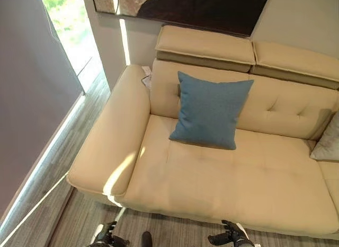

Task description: Pick up all the scattered cushions and arrange them neatly on the sofa.

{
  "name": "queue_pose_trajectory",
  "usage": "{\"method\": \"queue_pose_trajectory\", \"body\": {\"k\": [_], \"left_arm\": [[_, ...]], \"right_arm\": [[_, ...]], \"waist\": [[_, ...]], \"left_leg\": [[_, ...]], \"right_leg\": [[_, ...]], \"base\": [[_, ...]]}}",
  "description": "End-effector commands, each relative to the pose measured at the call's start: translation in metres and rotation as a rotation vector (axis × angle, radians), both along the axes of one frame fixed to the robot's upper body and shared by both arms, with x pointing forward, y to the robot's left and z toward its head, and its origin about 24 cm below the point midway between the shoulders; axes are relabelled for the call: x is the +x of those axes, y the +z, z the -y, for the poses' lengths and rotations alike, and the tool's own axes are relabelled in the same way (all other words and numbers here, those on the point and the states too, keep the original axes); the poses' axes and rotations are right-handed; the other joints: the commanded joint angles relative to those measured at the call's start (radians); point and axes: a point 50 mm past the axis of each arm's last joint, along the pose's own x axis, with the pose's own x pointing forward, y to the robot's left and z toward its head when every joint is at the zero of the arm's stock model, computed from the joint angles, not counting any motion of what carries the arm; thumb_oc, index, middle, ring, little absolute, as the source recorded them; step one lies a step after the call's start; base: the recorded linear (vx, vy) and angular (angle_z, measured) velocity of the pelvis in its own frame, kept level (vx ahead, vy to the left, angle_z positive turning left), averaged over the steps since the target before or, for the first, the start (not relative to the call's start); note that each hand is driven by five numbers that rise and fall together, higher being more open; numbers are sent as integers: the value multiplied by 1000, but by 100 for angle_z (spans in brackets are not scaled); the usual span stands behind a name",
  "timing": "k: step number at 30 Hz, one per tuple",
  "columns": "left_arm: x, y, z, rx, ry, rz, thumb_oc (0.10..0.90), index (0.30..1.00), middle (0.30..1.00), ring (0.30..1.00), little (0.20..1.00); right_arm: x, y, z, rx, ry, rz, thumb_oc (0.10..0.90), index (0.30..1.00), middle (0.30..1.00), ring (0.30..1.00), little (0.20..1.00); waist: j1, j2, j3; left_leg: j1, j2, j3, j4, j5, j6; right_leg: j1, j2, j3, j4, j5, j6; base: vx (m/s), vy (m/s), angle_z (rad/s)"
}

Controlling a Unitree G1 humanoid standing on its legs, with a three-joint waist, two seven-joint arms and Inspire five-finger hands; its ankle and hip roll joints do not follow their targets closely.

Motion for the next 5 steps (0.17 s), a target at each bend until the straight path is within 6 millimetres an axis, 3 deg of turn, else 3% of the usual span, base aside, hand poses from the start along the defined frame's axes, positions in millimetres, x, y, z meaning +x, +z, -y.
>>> {"method": "queue_pose_trajectory", "body": {"k": [1,5], "left_arm": [[19,8,-10,44,-1,48,800,900,900,900,900],[14,5,-7,37,-10,30,800,900,900,900,900]], "right_arm": [[-8,1,20,-80,-37,-18,800,900,900,900,900],[-15,-1,21,-88,-39,-45,800,900,900,900,900]], "waist": [[-12,-5,-14],[-21,0,-18]], "left_leg": [[42,38,-50,10,-133,-54],[66,41,-47,8,-135,-57]], "right_leg": [[-66,21,26,71,-5,19],[-49,26,27,60,-6,13]], "base": [[-8,-19,4],[0,0,0]]}}
